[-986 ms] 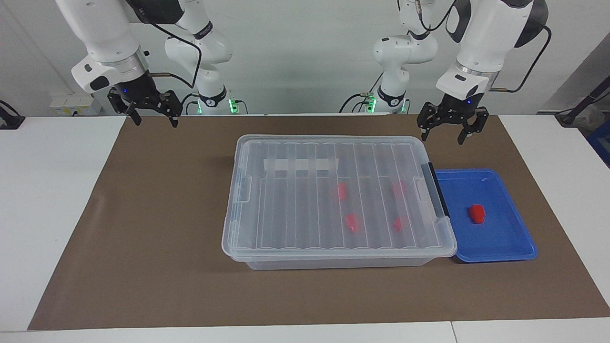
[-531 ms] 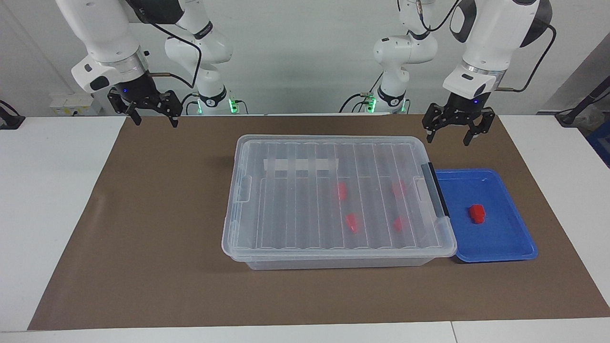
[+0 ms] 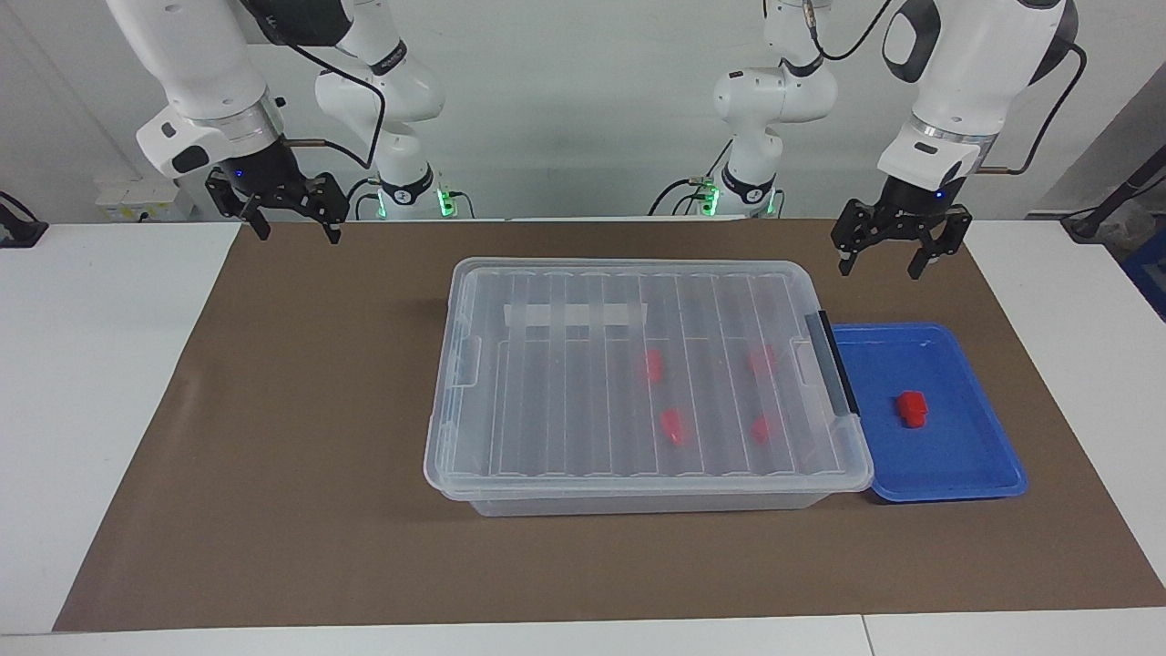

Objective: Place red block in blue tray from box

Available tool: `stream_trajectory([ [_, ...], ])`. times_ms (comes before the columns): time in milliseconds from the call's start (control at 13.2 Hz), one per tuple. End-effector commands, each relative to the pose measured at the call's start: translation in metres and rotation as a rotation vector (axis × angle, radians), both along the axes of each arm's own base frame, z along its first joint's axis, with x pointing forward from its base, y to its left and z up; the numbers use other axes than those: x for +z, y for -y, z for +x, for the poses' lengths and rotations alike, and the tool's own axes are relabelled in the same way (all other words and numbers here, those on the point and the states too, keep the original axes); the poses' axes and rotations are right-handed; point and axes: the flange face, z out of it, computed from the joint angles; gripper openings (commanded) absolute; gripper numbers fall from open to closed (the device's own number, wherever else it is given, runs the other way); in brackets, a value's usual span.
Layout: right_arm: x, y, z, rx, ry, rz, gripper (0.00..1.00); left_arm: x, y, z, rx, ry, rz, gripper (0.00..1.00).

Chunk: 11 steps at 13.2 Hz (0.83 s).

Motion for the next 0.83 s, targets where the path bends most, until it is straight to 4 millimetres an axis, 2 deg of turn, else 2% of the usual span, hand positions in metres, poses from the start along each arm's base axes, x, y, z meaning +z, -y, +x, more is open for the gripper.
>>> stream_trajectory([
  [0,0.0022,0.0033,-0.0043,-0.009,0.001,0.017,1.0,0.0045,-0.0014,-0.0016,-0.005,0.017,-0.001,1.0],
  [759,0.0022,0.0024,-0.0043,-0.008,0.001,0.017,1.0,0.0043,0.0018,-0.0028,-0.009,0.014,-0.002,1.0],
])
